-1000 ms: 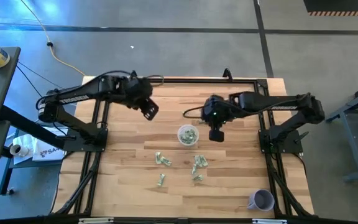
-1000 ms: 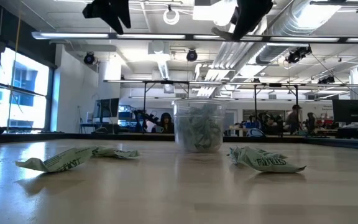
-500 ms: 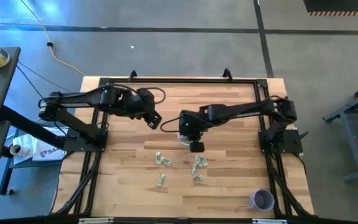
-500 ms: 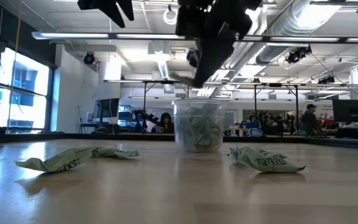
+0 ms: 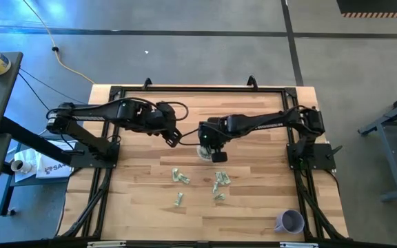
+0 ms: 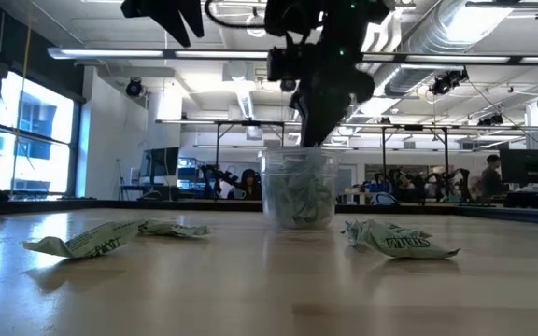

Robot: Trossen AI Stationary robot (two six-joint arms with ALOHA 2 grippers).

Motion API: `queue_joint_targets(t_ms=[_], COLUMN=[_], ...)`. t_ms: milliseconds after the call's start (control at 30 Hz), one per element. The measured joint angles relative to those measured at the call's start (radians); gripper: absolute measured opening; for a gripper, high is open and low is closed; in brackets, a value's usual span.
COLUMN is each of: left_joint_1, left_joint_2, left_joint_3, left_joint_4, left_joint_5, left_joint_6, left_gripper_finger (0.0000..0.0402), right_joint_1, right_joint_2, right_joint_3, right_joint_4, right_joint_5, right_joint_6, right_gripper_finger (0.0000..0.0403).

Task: Pick and place Stevia / Truvia into bins
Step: Put the white stevia packet into the transparent container

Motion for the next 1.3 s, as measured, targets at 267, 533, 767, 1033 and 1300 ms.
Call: queue_joint_targets(t_ms=[267,533,767,1033,1300], left_joint_1=[0.0,0.0,0.0,0.0,0.0], left_joint_2=[-0.001,-0.002,-0.002,-0.002,0.007], left_joint_3=[0.0,0.0,0.0,0.0,0.001], left_joint_4=[0.0,0.001,0.001,0.001,0.004], left_joint_5=[-0.04,-0.061,-0.069,-0.069,-0.06], left_joint_6=[0.015,0.023,0.038,0.045,0.098], left_gripper_finger=[0.0188,0.0188,0.0188,0.0188,0.0188], right_joint_1=[-0.016,0.008,0.007,0.006,-0.08], right_joint_2=[0.01,0.01,0.01,-0.023,-0.127], right_joint_3=[0.0,0.0,0.0,0.0,0.002], right_joint_4=[-0.012,-0.02,-0.017,-0.022,-0.121], right_joint_5=[0.018,-0.032,0.033,0.14,-0.033], right_joint_6=[-0.086,-0.104,-0.087,-0.086,-0.068], right_gripper_finger=[0.0017,0.0022,0.009,0.0177,0.0204])
